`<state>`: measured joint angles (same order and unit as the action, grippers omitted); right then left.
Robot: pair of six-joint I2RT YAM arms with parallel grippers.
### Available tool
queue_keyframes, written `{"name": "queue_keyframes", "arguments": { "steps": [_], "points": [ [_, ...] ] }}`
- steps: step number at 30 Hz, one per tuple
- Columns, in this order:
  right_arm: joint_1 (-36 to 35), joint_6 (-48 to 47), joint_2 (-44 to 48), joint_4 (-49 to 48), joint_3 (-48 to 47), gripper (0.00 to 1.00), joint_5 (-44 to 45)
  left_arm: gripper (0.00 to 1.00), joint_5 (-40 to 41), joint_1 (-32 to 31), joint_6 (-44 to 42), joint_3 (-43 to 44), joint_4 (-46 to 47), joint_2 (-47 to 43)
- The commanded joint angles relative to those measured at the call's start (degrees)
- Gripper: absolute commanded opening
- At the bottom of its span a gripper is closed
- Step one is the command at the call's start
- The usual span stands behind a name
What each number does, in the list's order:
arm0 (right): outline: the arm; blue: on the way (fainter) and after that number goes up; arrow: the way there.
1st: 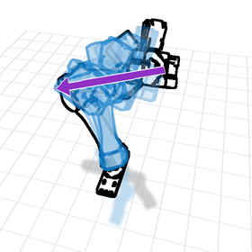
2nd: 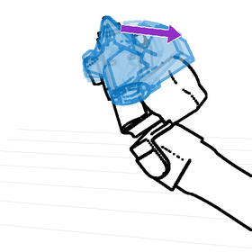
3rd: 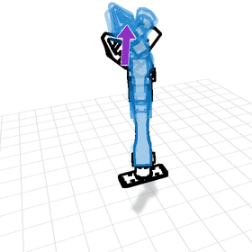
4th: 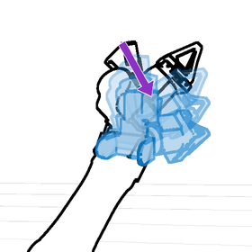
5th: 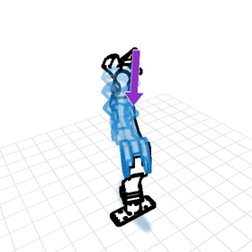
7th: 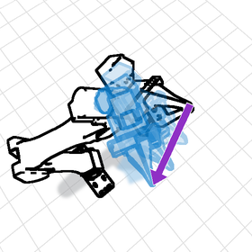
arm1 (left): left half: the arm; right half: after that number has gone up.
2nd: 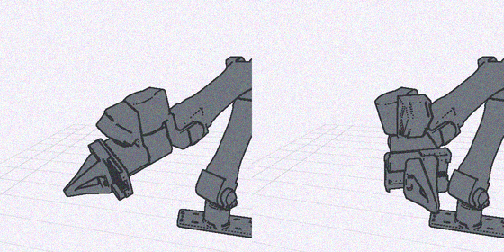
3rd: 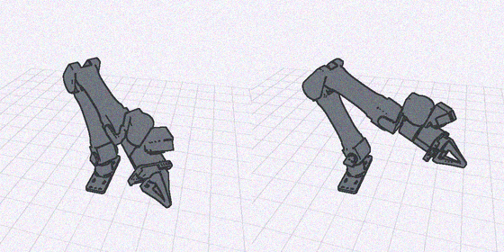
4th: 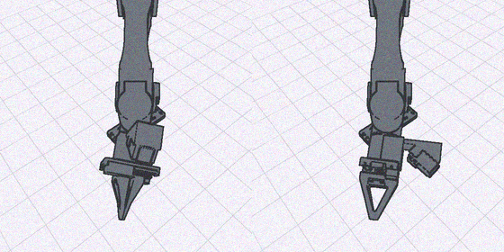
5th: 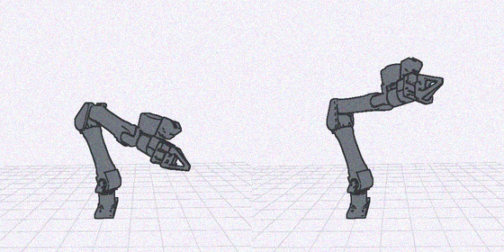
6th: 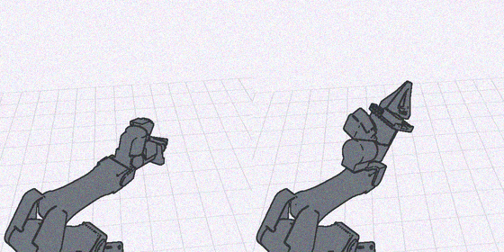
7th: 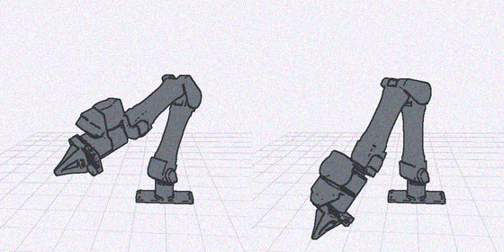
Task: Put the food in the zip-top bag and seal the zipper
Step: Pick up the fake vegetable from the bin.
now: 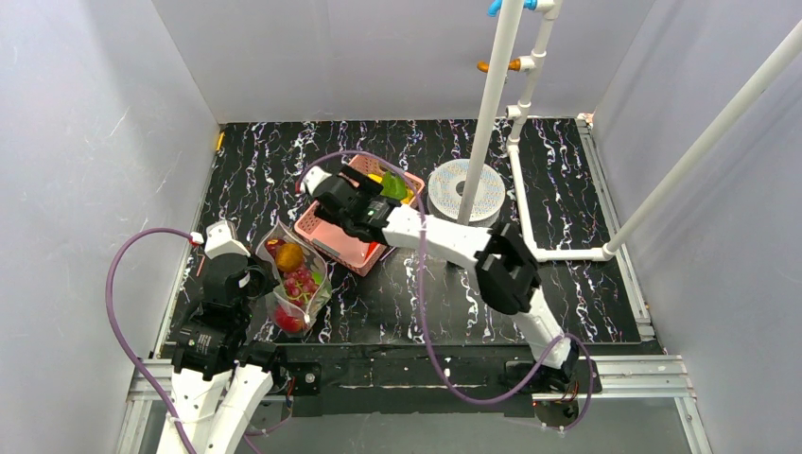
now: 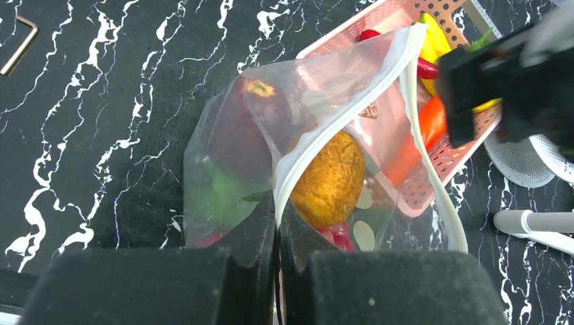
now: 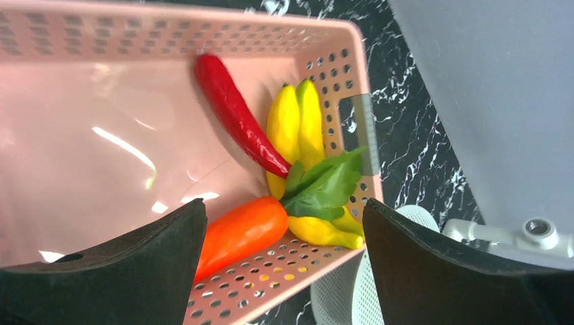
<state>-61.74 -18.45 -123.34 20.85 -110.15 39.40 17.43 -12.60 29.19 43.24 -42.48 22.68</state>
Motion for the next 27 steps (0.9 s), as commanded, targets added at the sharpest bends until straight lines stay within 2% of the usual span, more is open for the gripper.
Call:
{"name": "queue_keyframes", "arguments": {
  "steps": [1, 10, 19, 24, 27],
  "points": [
    [1.6, -10.9, -4.8, -3.1, -3.5, 0.9, 1.7, 0.0, 1.3, -0.1, 0.0, 0.3, -0.3, 0.7],
    [3.8, -14.9, -13.4, -0.1, -10.0, 0.88, -5.0, 0.0, 1.0, -0.1, -0.1, 0.3, -0.1, 2.0],
    [6.3, -15.9, -16.8, 2.0, -12.6, 0.79, -11.7, 0.0, 1.2, -0.1, -0.1, 0.3, -0.2, 1.9],
    [7.0, -16.5, -18.8, 1.6, -13.5, 0.78, -11.8, 0.0, 1.3, -0.1, -0.1, 0.3, -0.1, 1.8],
    [7.6, -16.4, -20.1, 0.8, -14.5, 0.69, -10.9, 0.0, 1.3, -0.1, -0.1, 0.3, -0.1, 1.8]
  ]
}}
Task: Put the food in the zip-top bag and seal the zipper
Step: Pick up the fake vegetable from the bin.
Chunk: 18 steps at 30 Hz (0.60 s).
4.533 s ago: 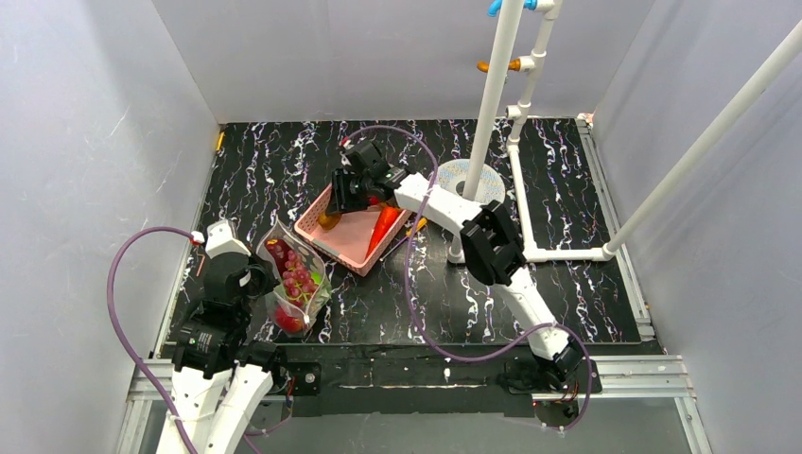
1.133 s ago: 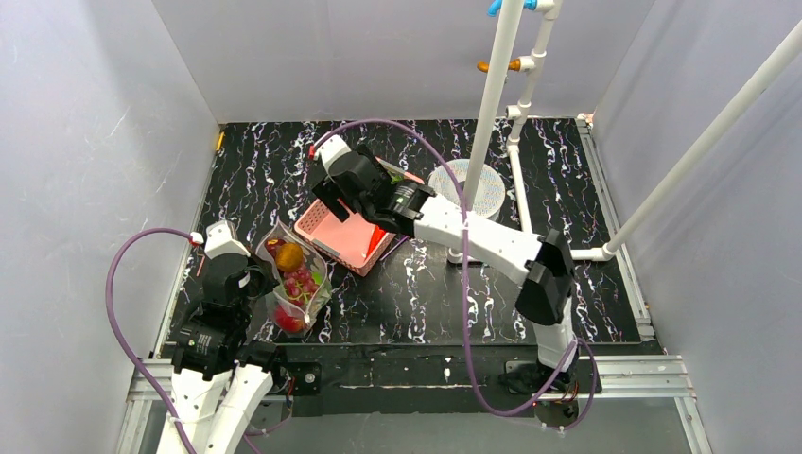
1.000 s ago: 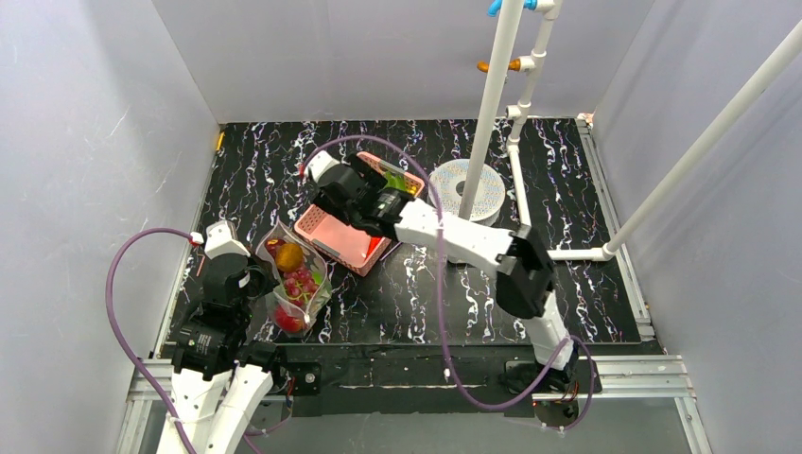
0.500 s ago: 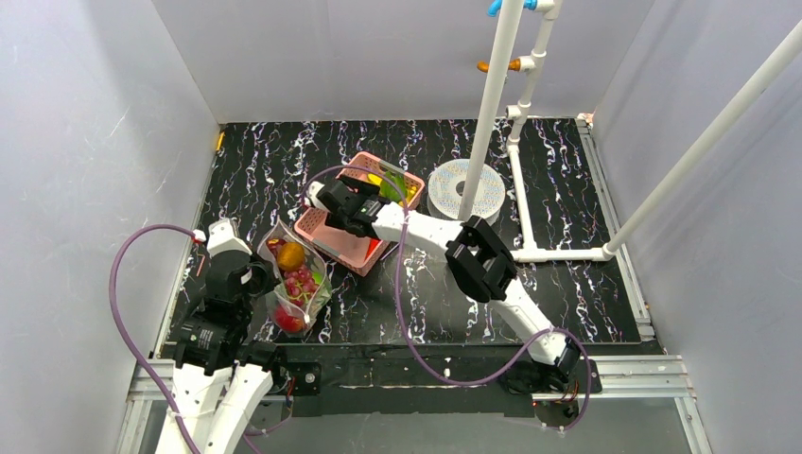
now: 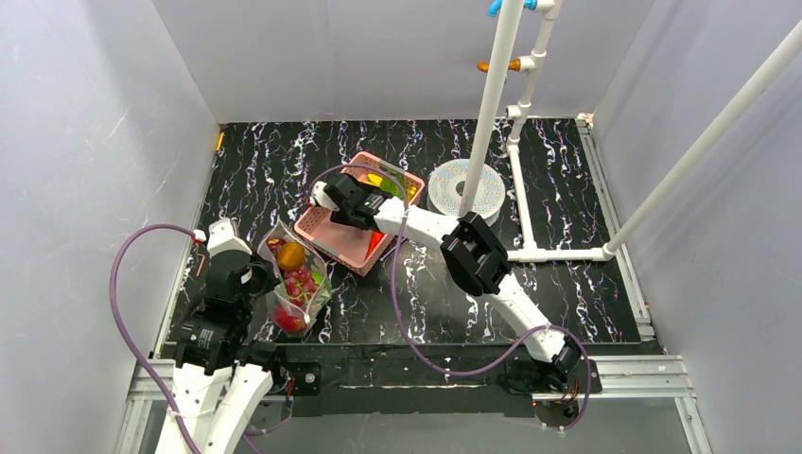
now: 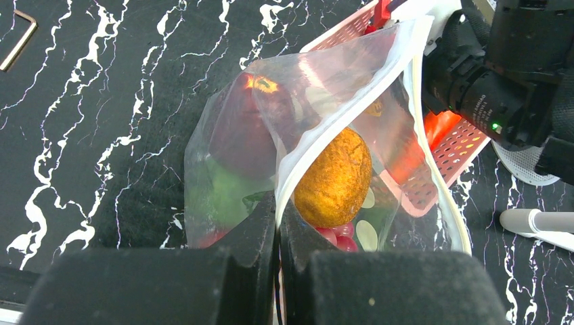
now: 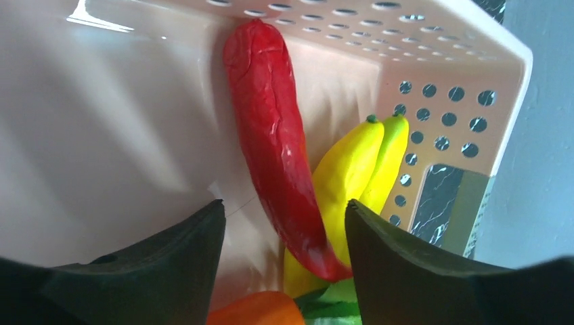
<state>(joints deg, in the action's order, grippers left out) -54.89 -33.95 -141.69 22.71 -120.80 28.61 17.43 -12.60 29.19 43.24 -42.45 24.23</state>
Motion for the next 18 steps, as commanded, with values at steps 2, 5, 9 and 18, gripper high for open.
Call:
{"name": "queue_keyframes", "arguments": {
  "steps": [2, 5, 9, 18],
  "points": [
    [0.9, -1.6, -2.0, -3.8, -3.3, 0.62, 1.8, 0.0, 1.4, -0.1, -0.1, 0.3, -0.1, 0.3],
    [0.7, -3.5, -1.1, -8.9, -0.5, 0.43, 4.7, 0.0, 1.4, -0.1, -0.2, 0.3, -0.2, 0.3],
    [0.6, -4.2, 2.1, -12.9, 2.4, 0.24, 5.2, 0.0, 1.5, -0.1, -0.1, 0.3, -0.3, 0.5],
    [-1.0, -3.8, 13.7, -15.9, 8.9, 0.14, 5.3, 0.0, 1.6, -0.1, 0.0, 0.5, -0.5, 0.2]
  ]
}}
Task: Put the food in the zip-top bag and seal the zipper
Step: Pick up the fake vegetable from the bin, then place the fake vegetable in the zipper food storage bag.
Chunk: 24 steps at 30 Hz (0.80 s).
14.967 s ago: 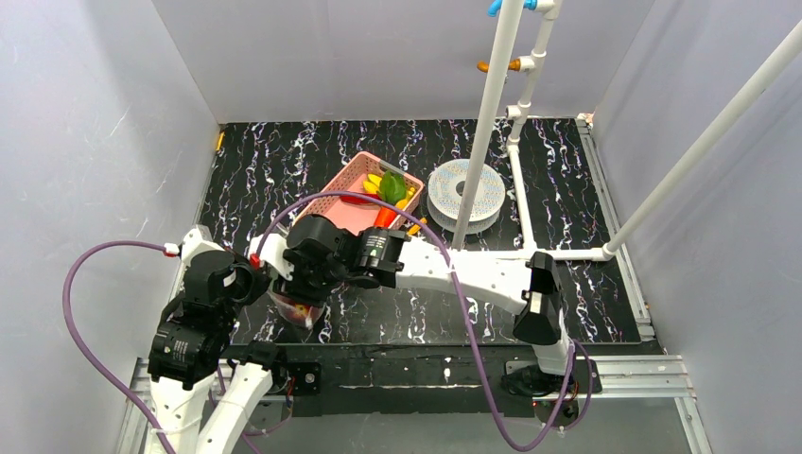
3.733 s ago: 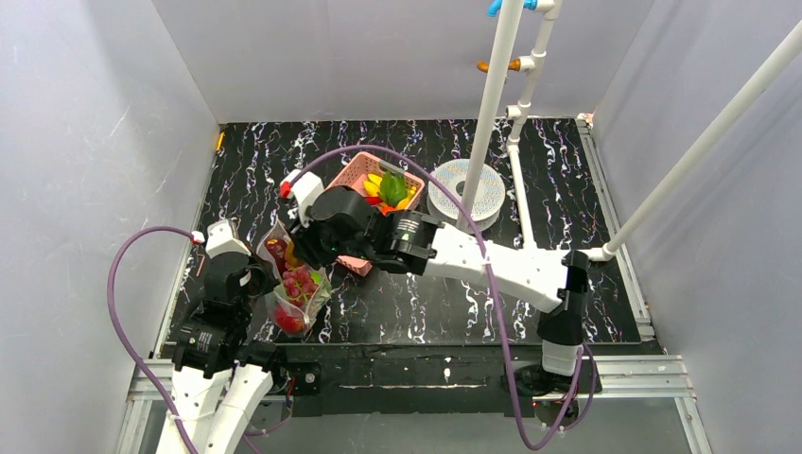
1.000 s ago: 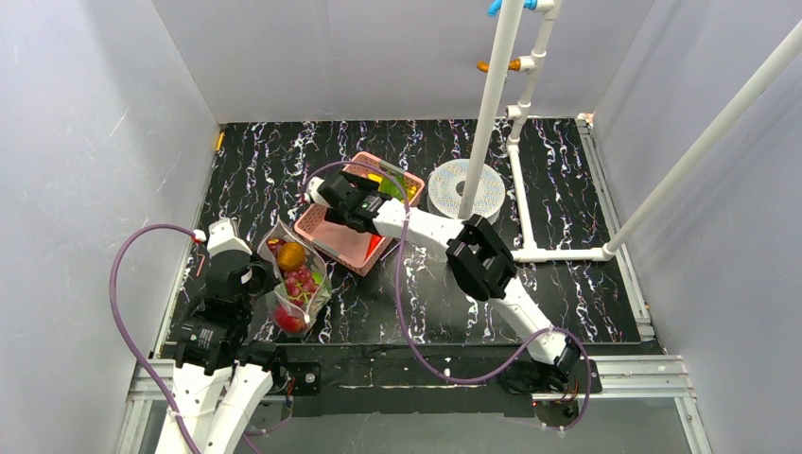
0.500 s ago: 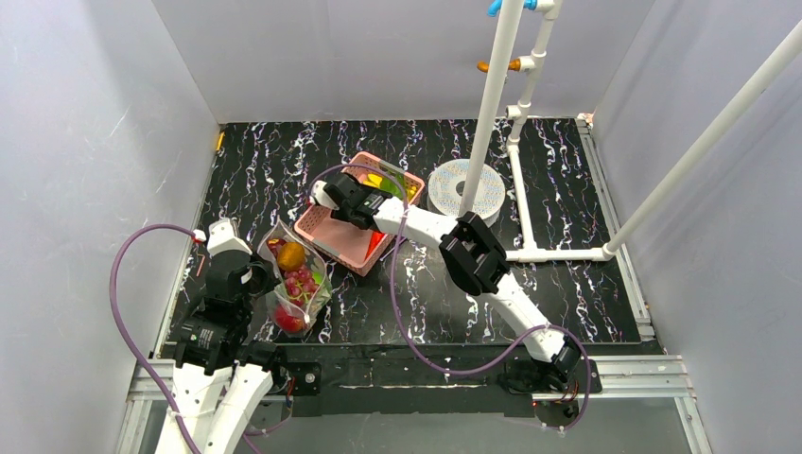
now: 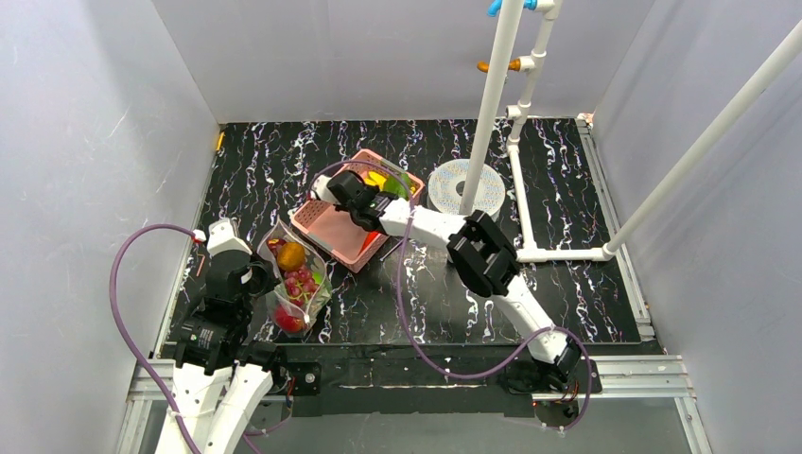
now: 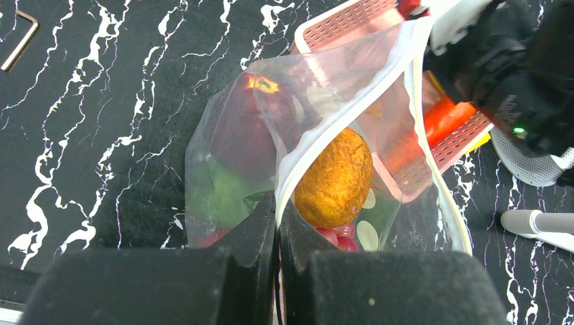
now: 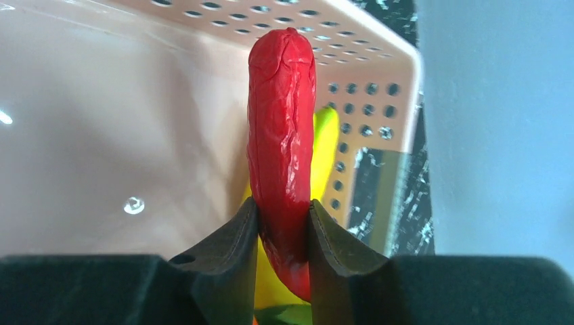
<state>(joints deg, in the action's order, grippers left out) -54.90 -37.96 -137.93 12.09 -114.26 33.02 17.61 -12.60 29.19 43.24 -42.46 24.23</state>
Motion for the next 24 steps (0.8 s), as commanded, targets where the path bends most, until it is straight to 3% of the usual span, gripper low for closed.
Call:
{"name": "queue_keyframes", "arguments": {
  "steps": [1, 7, 13, 24],
  "points": [
    [-1.2, 0.7, 11.3, -5.6, 3.5, 0.14, 0.8, 0.0, 1.3, -0.1, 0.0, 0.5, -0.5, 0.3],
    [-1.5, 9.8, 18.5, -5.7, 8.6, 0.15, -3.7, 0.0, 1.0, -0.1, 0.1, 0.6, -0.5, 0.3],
    [-1.4, 28.0, 25.4, 1.7, 8.4, 0.11, -16.3, 0.0, 0.9, -0.1, 0.0, 0.6, -0.5, 0.4],
    [2.4, 60.5, 38.5, 7.2, 16.1, 0.04, -59.0, 0.0, 0.6, -0.1, 0.0, 0.5, -0.3, 0.3]
  ]
}}
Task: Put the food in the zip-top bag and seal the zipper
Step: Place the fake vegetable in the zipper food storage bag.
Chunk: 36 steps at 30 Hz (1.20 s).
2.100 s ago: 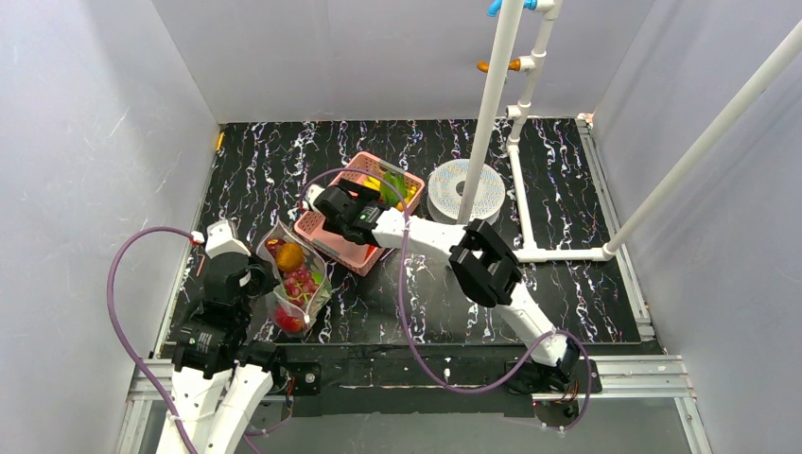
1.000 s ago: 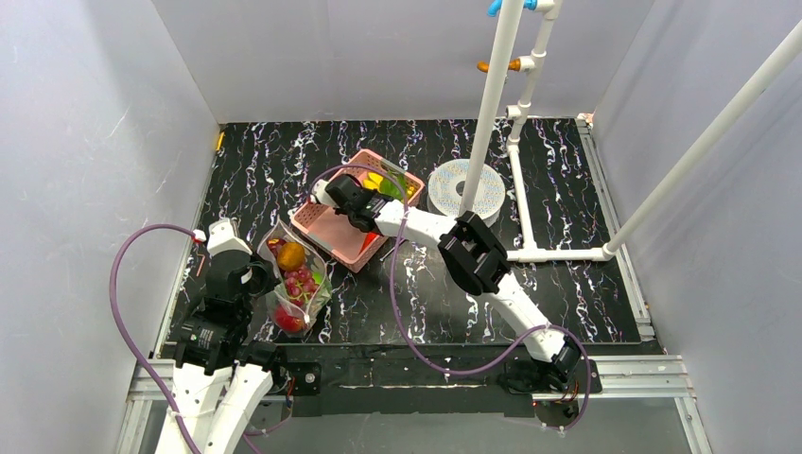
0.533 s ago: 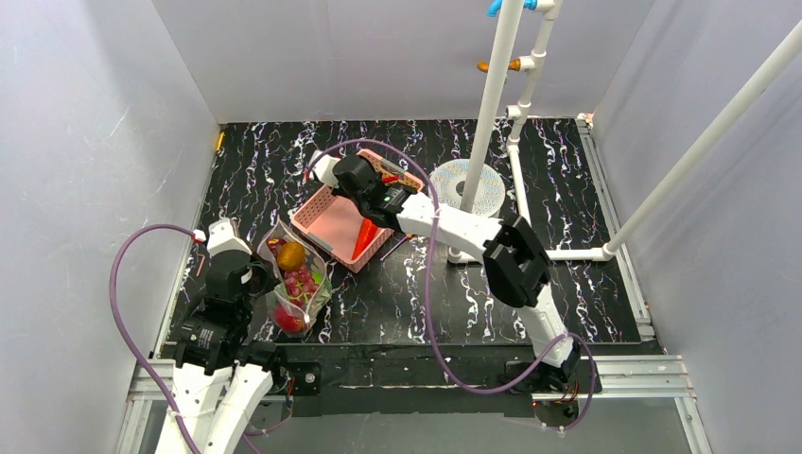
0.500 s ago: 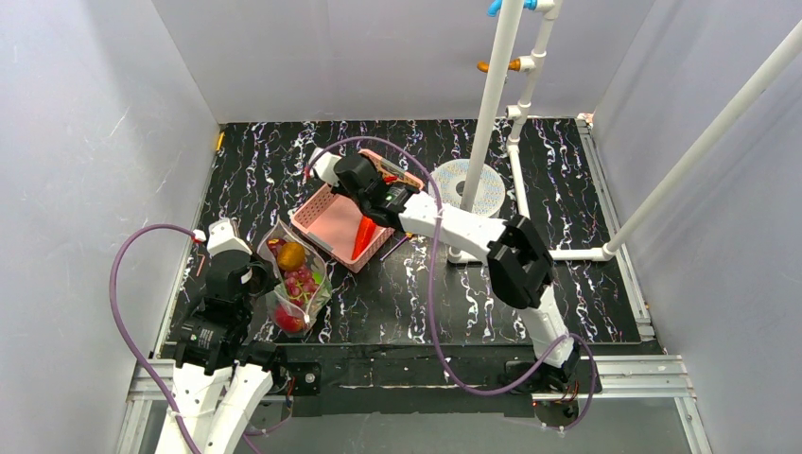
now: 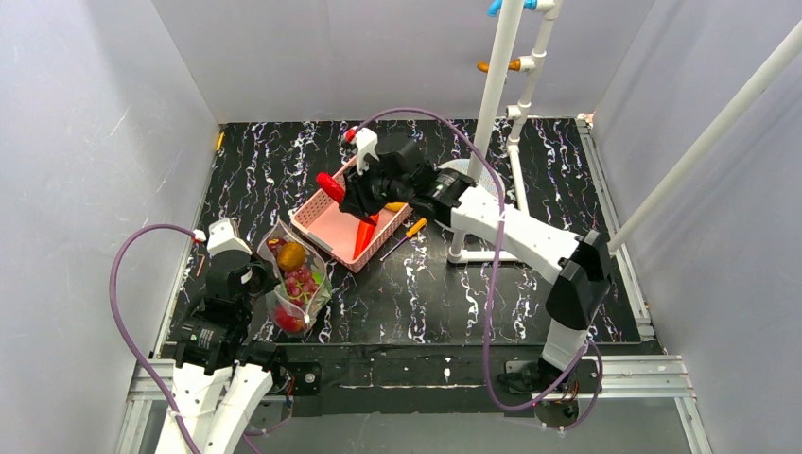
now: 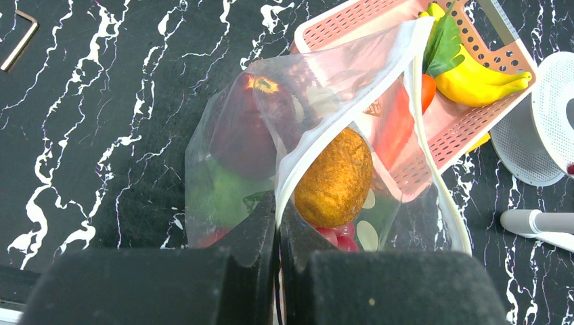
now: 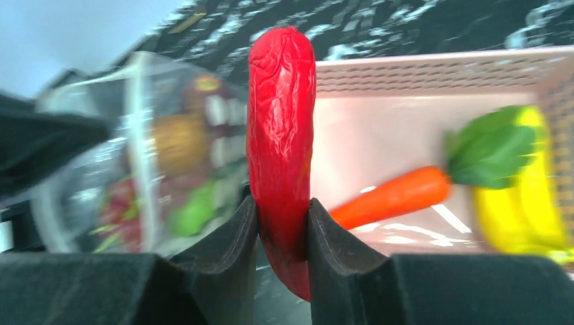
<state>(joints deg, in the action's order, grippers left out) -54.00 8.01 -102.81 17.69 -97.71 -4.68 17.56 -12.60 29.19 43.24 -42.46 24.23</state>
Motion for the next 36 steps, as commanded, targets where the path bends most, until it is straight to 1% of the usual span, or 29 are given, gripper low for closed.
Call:
{"name": "queue_keyframes", "arguments": {
  "steps": [1, 4, 6, 7, 8, 10, 11, 12, 13, 15, 18, 20, 21, 24, 28, 34, 36],
  "points": [
    [1.6, 16.5, 3.0, 3.2, -1.7, 0.04, -25.4, 0.0, 0.7, -0.1, 0.0, 0.5, -0.3, 0.3],
    [1.6, 24.6, 0.4, 5.4, -6.0, 0.03, -36.6, 0.0, 0.7, -0.1, 0.0, 0.4, -0.3, 0.1],
    [1.6, 34.4, -0.9, -0.1, -5.1, 0.02, -42.8, 0.0, 0.7, -0.1, 0.0, 0.4, -0.3, -0.2],
    [1.6, 41.9, -1.1, -6.7, -2.9, 0.01, -46.0, 0.0, 0.7, -0.1, 0.0, 0.4, -0.3, -0.2],
    [1.5, 50.6, -1.2, -15.5, 0.5, 0.01, -48.9, 0.0, 0.7, -0.1, 0.0, 0.4, -0.3, -0.4],
    [1.1, 67.2, -1.4, -36.0, 7.9, 0.01, -49.9, 0.0, 0.7, -0.1, 0.0, 0.4, -0.3, -0.3],
    [0.7, 73.1, -1.9, -43.9, 11.0, 0.01, -49.3, 0.0, 0.8, -0.1, 0.0, 0.4, -0.2, -0.4],
    [0.1, 76.6, -2.4, -47.7, 11.8, 0.01, -48.6, 0.0, 0.8, -0.1, 0.0, 0.4, -0.2, -0.5],
    [-0.3, 77.8, -2.8, -48.3, 12.0, 0.01, -47.8, 0.0, 0.8, -0.1, 0.0, 0.3, -0.3, -0.6],
    [-1.0, 77.4, -2.8, -45.3, 12.5, 0.01, -45.0, 0.0, 0.9, -0.1, 0.0, 0.4, -0.3, -0.6],
    [-2.2, 73.4, -2.0, -36.9, 12.8, 0.01, -39.0, 0.0, 0.8, -0.1, 0.0, 0.3, -0.3, -0.7],
    [-2.7, 71.3, -1.8, -29.3, 12.4, 0.01, -35.0, 0.0, 0.8, -0.1, 0.1, 0.3, -0.3, -0.7],
    [-2.9, 70.7, -1.9, -27.3, 12.3, 0.01, -33.0, 0.0, 0.8, -0.1, 0.1, 0.3, -0.3, -0.8],
    [-3.2, 70.6, -3.1, -24.2, 11.9, 0.01, -30.0, 0.0, 0.9, -0.1, 0.1, 0.3, -0.3, -0.9],
    [-4.2, 70.7, -4.3, -22.4, 10.6, 0.01, -27.3, 0.0, 0.9, -0.1, 0.1, 0.3, -0.3, -0.9],
    [-5.9, 68.4, -6.0, -16.0, 5.9, 0.02, -21.7, 0.0, 0.9, -0.1, 0.1, 0.3, -0.2, -1.1],
    [-6.3, 68.8, -6.5, -16.1, 5.2, 0.04, -19.3, 0.0, 1.0, -0.1, 0.1, 0.3, -0.2, -1.3]
  ]
}}
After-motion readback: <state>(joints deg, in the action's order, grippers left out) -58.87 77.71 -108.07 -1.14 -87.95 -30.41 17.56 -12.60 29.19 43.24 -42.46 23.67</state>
